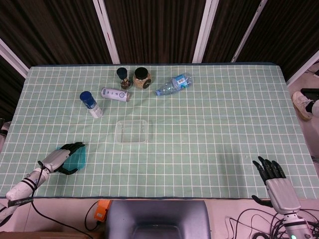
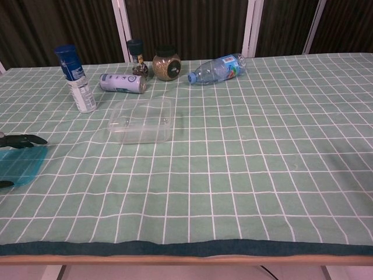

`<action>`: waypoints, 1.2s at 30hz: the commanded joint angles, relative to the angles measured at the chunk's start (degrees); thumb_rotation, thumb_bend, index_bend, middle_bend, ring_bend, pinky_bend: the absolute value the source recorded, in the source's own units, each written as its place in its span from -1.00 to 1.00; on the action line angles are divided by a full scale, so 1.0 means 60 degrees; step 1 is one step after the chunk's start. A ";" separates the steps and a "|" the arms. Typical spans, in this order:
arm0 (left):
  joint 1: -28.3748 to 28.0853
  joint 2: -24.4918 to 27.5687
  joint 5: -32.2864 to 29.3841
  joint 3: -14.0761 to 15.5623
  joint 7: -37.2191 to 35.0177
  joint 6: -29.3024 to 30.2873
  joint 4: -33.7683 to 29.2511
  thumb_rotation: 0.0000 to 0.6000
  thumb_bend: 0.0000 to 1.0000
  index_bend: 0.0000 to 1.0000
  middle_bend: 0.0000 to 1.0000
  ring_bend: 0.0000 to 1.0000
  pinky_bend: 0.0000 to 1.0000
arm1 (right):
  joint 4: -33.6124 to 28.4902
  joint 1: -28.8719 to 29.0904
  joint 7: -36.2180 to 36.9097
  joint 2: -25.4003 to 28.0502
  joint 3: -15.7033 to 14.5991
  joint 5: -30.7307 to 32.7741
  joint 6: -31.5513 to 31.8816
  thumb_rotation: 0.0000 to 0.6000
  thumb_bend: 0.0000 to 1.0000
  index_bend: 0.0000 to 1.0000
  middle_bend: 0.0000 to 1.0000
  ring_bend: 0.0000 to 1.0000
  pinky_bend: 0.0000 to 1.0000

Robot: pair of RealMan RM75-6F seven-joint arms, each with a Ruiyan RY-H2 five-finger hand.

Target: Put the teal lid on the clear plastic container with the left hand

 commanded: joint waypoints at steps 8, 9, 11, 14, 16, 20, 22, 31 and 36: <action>-0.0055 -0.0065 -0.0042 0.0101 -0.0205 -0.0145 0.0227 1.00 -0.44 -1.00 -1.00 -1.00 -1.00 | -0.0003 0.0014 -0.0022 -0.0013 -0.0007 0.0012 -0.0029 1.00 -0.41 -1.00 -1.00 -1.00 -1.00; -0.0055 -0.0064 -0.0049 0.0108 -0.0238 -0.0151 0.0242 1.00 -0.44 -1.00 -1.00 -1.00 -1.00 | -0.0005 0.0020 -0.0026 -0.0016 -0.0010 0.0015 -0.0043 1.00 -0.41 -1.00 -1.00 -1.00 -1.00; -0.0051 -0.0061 -0.0058 0.0127 -0.0323 -0.0153 0.0273 1.00 -0.44 -1.00 -1.00 -1.00 -1.00 | -0.0009 0.0023 -0.0040 -0.0019 -0.0018 0.0015 -0.0057 1.00 -0.41 -1.00 -1.00 -1.00 -1.00; -0.0076 -0.0055 -0.0056 0.0159 -0.0413 -0.0195 0.0316 1.00 -0.44 -1.00 -1.00 -1.00 -1.00 | -0.0017 0.0019 -0.0053 -0.0024 -0.0021 0.0015 -0.0048 1.00 -0.42 -1.00 -1.00 -1.00 -1.00; -0.0099 -0.0053 -0.0059 0.0176 -0.0453 -0.0244 0.0338 1.00 -0.44 -1.00 -1.00 -1.00 -1.00 | -0.0018 0.0022 -0.0066 -0.0028 -0.0021 0.0015 -0.0052 1.00 -0.41 -1.00 -1.00 -1.00 -1.00; -0.0148 -0.0064 -0.0077 0.0224 -0.0546 -0.0397 0.0404 1.00 -0.44 -1.00 -1.00 -1.00 -1.00 | -0.0019 0.0027 -0.0073 -0.0030 -0.0019 0.0029 -0.0062 1.00 -0.41 -1.00 -1.00 -1.00 -1.00; -0.0164 -0.0081 -0.0094 0.0247 -0.0586 -0.0481 0.0449 1.00 -0.45 -1.00 -1.00 -1.00 -1.00 | -0.0017 0.0029 -0.0065 -0.0030 -0.0017 0.0034 -0.0062 1.00 -0.42 -1.00 -1.00 -1.00 -1.00; -0.0127 -0.0197 -0.0161 0.0340 -0.0831 -0.0682 0.0743 1.00 -0.46 -1.00 -1.00 -0.82 -0.61 | -0.0019 0.0022 -0.0048 -0.0024 -0.0021 0.0028 -0.0038 1.00 -0.41 -1.00 -1.00 -1.00 -1.00; -0.0060 -0.0230 -0.0117 0.0388 -0.0997 -0.0543 0.0774 1.00 -0.45 -1.00 -1.00 -0.17 0.01 | -0.0019 0.0034 -0.0059 -0.0032 -0.0029 0.0017 -0.0059 1.00 -0.41 -1.00 -1.00 -1.00 -1.00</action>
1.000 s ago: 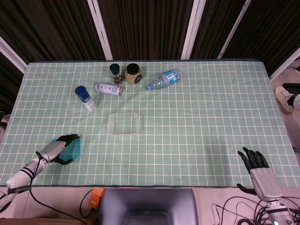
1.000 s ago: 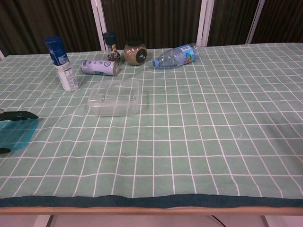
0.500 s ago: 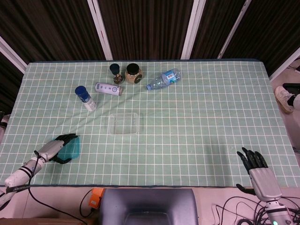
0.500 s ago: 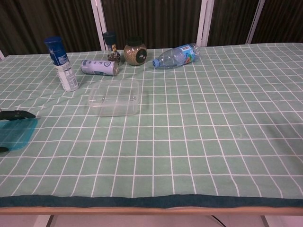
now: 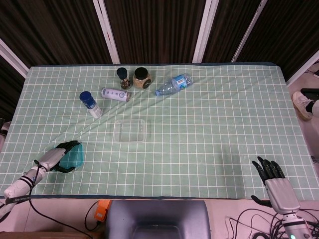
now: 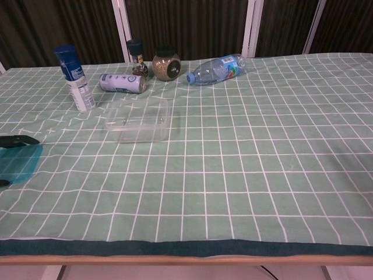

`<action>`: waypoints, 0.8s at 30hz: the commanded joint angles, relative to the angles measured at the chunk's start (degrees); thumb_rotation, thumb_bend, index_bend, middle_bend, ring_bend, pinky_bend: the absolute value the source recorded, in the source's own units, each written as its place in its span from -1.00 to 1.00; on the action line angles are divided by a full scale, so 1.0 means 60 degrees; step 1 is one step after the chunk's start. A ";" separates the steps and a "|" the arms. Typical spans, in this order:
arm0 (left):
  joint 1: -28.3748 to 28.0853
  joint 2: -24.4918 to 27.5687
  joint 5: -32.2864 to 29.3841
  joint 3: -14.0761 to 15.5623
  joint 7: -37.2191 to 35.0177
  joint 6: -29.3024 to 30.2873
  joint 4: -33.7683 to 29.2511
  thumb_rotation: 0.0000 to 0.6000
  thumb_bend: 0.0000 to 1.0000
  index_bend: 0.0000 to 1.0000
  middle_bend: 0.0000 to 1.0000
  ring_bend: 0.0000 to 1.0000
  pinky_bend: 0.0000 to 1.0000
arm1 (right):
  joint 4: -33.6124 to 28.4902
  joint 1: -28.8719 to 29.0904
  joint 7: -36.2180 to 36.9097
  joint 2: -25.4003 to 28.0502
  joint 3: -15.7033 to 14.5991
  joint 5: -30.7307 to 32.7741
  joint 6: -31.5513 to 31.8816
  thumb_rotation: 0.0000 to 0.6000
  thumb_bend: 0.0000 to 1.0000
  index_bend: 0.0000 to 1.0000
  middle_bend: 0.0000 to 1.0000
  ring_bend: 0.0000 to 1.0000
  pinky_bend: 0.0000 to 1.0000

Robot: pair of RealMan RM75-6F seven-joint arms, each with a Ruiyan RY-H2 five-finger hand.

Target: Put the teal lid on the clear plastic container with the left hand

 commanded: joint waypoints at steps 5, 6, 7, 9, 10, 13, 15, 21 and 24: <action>0.0105 0.0009 0.0086 0.0020 0.0023 0.0353 -0.0049 1.00 -0.44 -1.00 -1.00 0.15 0.25 | 0.0003 0.0003 0.0037 0.0008 -0.0020 -0.0045 0.0010 1.00 -0.42 -1.00 -1.00 -1.00 -1.00; 0.0115 0.0016 0.0080 0.0013 0.0045 0.0378 -0.0071 1.00 -0.44 -1.00 -1.00 0.18 0.27 | 0.0002 0.0002 0.0044 0.0011 -0.0023 -0.0052 0.0014 1.00 -0.42 -1.00 -1.00 -1.00 -1.00; 0.0124 0.0021 0.0072 0.0005 0.0082 0.0396 -0.0086 1.00 -0.43 -1.00 -0.98 0.21 0.30 | -0.0001 0.0002 0.0049 0.0015 -0.0025 -0.0057 0.0016 1.00 -0.41 -1.00 -1.00 -1.00 -1.00; 0.0157 0.0024 0.0047 -0.0029 0.0184 0.0471 -0.0113 1.00 -0.43 -1.00 -0.96 0.24 0.32 | -0.0003 0.0005 0.0055 0.0018 -0.0025 -0.0060 0.0015 1.00 -0.42 -1.00 -1.00 -1.00 -1.00; 0.0171 0.0028 0.0036 -0.0048 0.0238 0.0511 -0.0121 1.00 -0.42 -1.00 -0.95 0.25 0.33 | -0.0004 0.0004 0.0060 0.0021 -0.0026 -0.0061 0.0019 1.00 -0.42 -1.00 -1.00 -1.00 -1.00; 0.0230 0.0055 -0.0026 -0.0147 0.0475 0.0689 -0.0157 1.00 -0.42 -1.00 -0.93 0.27 0.34 | -0.0006 0.0003 0.0072 0.0029 -0.0025 -0.0060 0.0024 1.00 -0.42 -1.00 -1.00 -1.00 -1.00; 0.0288 0.0096 -0.0105 -0.0245 0.0659 0.0829 -0.0225 1.00 -0.42 -1.00 -0.92 0.29 0.36 | -0.0004 0.0004 0.0082 0.0033 -0.0031 -0.0063 0.0018 1.00 -0.41 -1.00 -1.00 -1.00 -1.00; 0.0384 0.0384 -0.0241 -0.0425 0.1011 0.1116 -0.0701 1.00 -0.41 -1.00 -0.90 0.33 0.40 | -0.0014 0.0013 0.0088 0.0039 -0.0027 -0.0054 0.0006 1.00 -0.41 -1.00 -1.00 -1.00 -1.00; 0.0372 0.0581 -0.0267 -0.0482 0.1271 0.1166 -0.1037 1.00 -0.41 -1.00 -0.90 0.34 0.41 | -0.0028 0.0024 0.0087 0.0043 -0.0031 -0.0061 -0.0012 1.00 -0.41 -1.00 -1.00 -1.00 -1.00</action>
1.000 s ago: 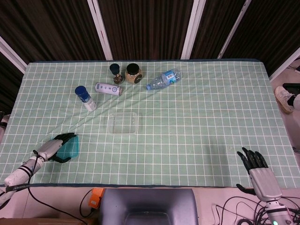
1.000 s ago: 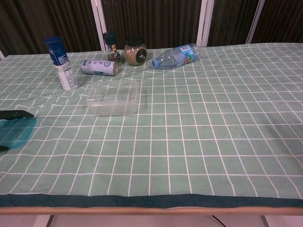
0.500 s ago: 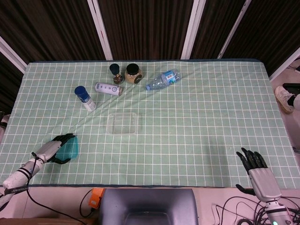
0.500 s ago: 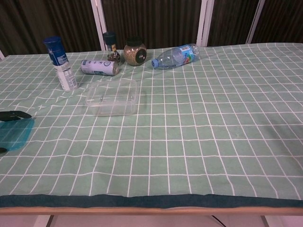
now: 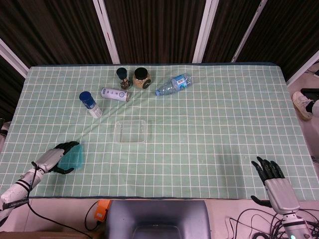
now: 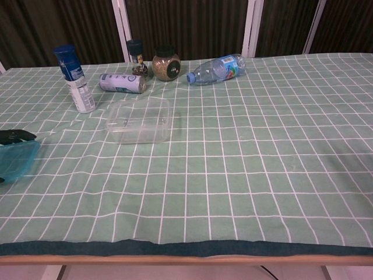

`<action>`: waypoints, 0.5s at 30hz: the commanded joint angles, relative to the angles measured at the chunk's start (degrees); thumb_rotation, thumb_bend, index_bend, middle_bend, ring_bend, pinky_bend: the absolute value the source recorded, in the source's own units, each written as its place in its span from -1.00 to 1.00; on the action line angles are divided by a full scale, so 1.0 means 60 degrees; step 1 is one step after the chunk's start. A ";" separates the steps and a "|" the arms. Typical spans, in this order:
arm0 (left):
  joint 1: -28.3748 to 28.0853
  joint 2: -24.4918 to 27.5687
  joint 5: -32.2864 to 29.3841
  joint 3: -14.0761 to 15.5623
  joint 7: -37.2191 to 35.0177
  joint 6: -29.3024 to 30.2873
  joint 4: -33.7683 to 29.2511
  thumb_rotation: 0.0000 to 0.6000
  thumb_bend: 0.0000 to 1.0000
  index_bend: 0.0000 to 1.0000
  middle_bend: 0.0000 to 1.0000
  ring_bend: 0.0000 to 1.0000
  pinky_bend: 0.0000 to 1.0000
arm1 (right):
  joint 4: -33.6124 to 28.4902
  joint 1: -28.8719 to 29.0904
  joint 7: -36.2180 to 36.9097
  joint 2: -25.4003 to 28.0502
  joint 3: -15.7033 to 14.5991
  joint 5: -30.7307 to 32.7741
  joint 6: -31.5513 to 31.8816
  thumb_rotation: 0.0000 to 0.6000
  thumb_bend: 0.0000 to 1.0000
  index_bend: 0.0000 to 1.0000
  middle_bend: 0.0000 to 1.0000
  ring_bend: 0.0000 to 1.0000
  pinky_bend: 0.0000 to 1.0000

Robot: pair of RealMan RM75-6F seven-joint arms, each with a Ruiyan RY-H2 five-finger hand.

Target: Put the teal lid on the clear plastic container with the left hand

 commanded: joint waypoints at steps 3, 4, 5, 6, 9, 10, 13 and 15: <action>-0.0047 0.0415 -0.0068 -0.0147 0.0542 0.0099 -0.0627 1.00 -0.42 -1.00 -0.90 0.35 0.41 | -0.0003 0.0005 0.0027 0.0013 -0.0008 -0.0007 -0.0007 1.00 -0.42 -1.00 -1.00 -1.00 -1.00; -0.0068 0.0519 -0.0080 -0.0182 0.0661 0.0118 -0.0780 1.00 -0.42 -1.00 -0.89 0.35 0.41 | 0.0004 0.0003 0.0039 0.0015 -0.0009 -0.0014 0.0001 1.00 -0.41 -1.00 -1.00 -1.00 -1.00; -0.0103 0.0679 -0.0101 -0.0241 0.0828 0.0156 -0.1018 1.00 -0.42 -1.00 -0.89 0.35 0.42 | 0.0013 0.0000 0.0052 0.0017 -0.0009 -0.0013 0.0007 1.00 -0.41 -1.00 -1.00 -1.00 -1.00; -0.0133 0.0816 -0.0116 -0.0288 0.0956 0.0188 -0.1226 1.00 -0.42 -1.00 -0.89 0.35 0.42 | 0.0014 0.0002 0.0061 0.0020 -0.0009 -0.0010 0.0002 1.00 -0.41 -1.00 -1.00 -1.00 -1.00; -0.0307 0.1383 -0.0170 -0.0493 0.1480 0.0251 -0.2051 1.00 -0.42 -1.00 -0.89 0.35 0.42 | 0.0011 0.0024 0.0057 0.0024 -0.0006 -0.0009 -0.0032 1.00 -0.41 -1.00 -1.00 -1.00 -1.00; -0.0382 0.1567 -0.0190 -0.0575 0.1678 0.0257 -0.2318 1.00 -0.42 -1.00 -0.88 0.35 0.42 | 0.0006 0.0034 0.0054 0.0025 -0.0005 -0.0006 -0.0051 1.00 -0.41 -1.00 -1.00 -1.00 -1.00; -0.0690 0.2149 -0.0312 -0.0897 0.2290 0.0160 -0.3247 1.00 -0.41 -1.00 -0.88 0.35 0.42 | 0.0010 0.0054 0.0050 0.0026 -0.0007 0.0013 -0.0098 1.00 -0.41 -1.00 -1.00 -1.00 -1.00; -0.0964 0.2476 -0.0447 -0.1120 0.2593 -0.0101 -0.3853 1.00 -0.42 -1.00 -0.88 0.36 0.42 | 0.0049 0.0059 0.0077 0.0019 -0.0020 0.0013 -0.0121 1.00 -0.41 -1.00 -1.00 -1.00 -1.00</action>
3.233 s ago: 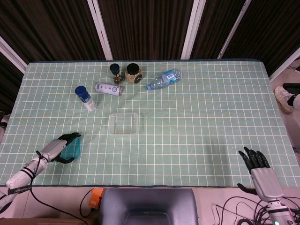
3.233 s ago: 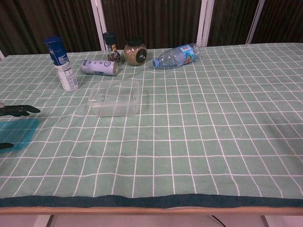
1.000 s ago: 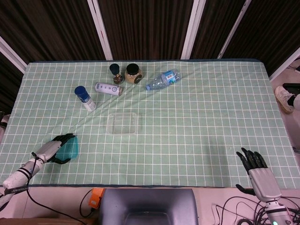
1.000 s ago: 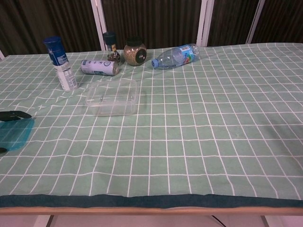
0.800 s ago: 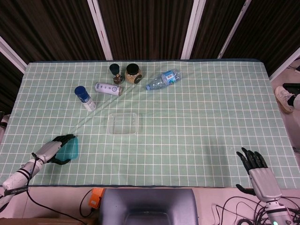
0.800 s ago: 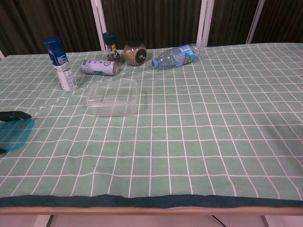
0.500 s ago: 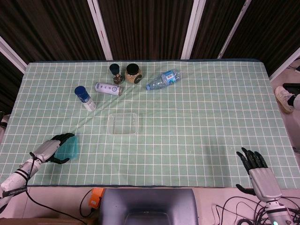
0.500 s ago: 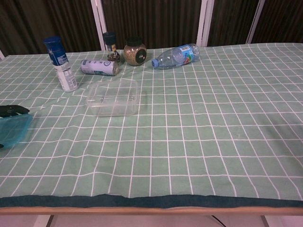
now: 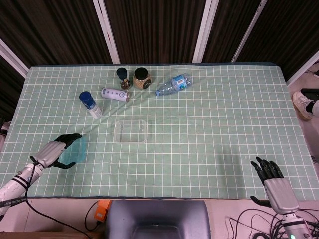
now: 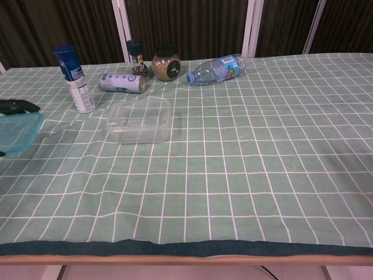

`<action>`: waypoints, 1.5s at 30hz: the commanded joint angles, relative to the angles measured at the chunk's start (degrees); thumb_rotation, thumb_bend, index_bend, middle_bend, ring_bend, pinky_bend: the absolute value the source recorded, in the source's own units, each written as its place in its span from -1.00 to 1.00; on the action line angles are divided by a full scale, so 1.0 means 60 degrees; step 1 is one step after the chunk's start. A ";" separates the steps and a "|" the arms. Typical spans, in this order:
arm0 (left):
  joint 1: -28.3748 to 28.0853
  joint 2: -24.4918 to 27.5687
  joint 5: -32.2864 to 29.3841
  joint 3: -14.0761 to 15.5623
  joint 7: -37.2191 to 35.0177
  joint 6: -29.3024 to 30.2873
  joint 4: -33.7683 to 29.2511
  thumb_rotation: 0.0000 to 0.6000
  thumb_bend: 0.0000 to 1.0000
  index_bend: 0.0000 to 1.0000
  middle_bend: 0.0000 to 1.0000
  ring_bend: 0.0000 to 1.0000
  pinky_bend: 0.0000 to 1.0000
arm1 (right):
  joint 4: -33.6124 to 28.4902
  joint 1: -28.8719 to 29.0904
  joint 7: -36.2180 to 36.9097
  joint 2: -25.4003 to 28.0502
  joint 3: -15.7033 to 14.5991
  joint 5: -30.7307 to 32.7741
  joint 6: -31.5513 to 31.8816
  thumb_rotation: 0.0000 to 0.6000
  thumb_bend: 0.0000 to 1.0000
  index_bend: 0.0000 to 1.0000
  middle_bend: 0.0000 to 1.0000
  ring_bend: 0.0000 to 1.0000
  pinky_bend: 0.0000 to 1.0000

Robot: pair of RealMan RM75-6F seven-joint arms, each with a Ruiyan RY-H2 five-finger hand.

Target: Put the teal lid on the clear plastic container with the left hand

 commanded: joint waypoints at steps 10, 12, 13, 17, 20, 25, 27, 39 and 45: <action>-0.1856 0.0557 -0.0990 -0.1350 0.1572 -0.2085 -0.1708 1.00 -0.41 -1.00 -0.89 0.36 0.41 | 0.0051 0.0114 0.0196 0.0043 0.0100 0.0320 -0.0267 1.00 -0.41 -1.00 -1.00 -1.00 -1.00; -0.2086 0.0373 -0.1198 -0.1497 0.1701 -0.2432 -0.1655 1.00 -0.41 -1.00 -0.89 0.36 0.42 | 0.0068 0.0158 0.0232 0.0035 0.0113 0.0354 -0.0346 1.00 -0.41 -1.00 -1.00 -1.00 -1.00; -0.2172 0.0293 -0.1291 -0.1552 0.1740 -0.2572 -0.1633 1.00 -0.42 -1.00 -0.89 0.36 0.42 | 0.0072 0.0185 0.0227 0.0026 0.0124 0.0374 -0.0389 1.00 -0.41 -1.00 -1.00 -1.00 -1.00; -0.2480 -0.0068 -0.1757 -0.1782 0.2022 -0.3082 -0.1465 1.00 -0.42 -1.00 -0.88 0.35 0.41 | 0.0074 0.0333 0.0224 -0.0002 0.0179 0.0588 -0.0709 1.00 -0.42 -1.00 -1.00 -1.00 -1.00; -0.2664 -0.0382 -0.2216 -0.1949 0.2237 -0.3437 -0.1303 1.00 -0.42 -1.00 -0.88 0.35 0.41 | 0.0077 0.0403 0.0262 0.0004 0.0209 0.0708 -0.0854 1.00 -0.42 -1.00 -1.00 -1.00 -1.00; -0.2920 -0.0917 -0.3019 -0.2207 0.2924 -0.3768 -0.0968 1.00 -0.42 -1.00 -0.88 0.35 0.41 | 0.0072 0.0466 0.0382 0.0028 0.0166 0.0659 -0.0948 1.00 -0.41 -1.00 -1.00 -1.00 -1.00; -0.3015 -0.1146 -0.3606 -0.2341 0.3267 -0.3914 -0.0822 1.00 -0.42 -1.00 -0.87 0.35 0.41 | 0.0066 0.0512 0.0422 0.0039 0.0170 0.0683 -0.1022 1.00 -0.41 -1.00 -1.00 -1.00 -1.00; -0.4154 -0.1689 -0.7105 -0.2352 0.5259 -0.4609 -0.0625 1.00 -0.42 -1.00 -0.87 0.37 0.44 | 0.0108 0.0734 0.0924 0.0193 0.0165 0.0825 -0.1427 1.00 -0.41 -1.00 -1.00 -1.00 -1.00; -0.4731 -0.2083 -0.8713 -0.2008 0.6778 -0.3735 -0.1066 1.00 -0.42 -1.00 -0.86 0.36 0.44 | 0.0129 0.0771 0.1298 0.0327 0.0099 0.0711 -0.1452 1.00 -0.41 -1.00 -1.00 -1.00 -1.00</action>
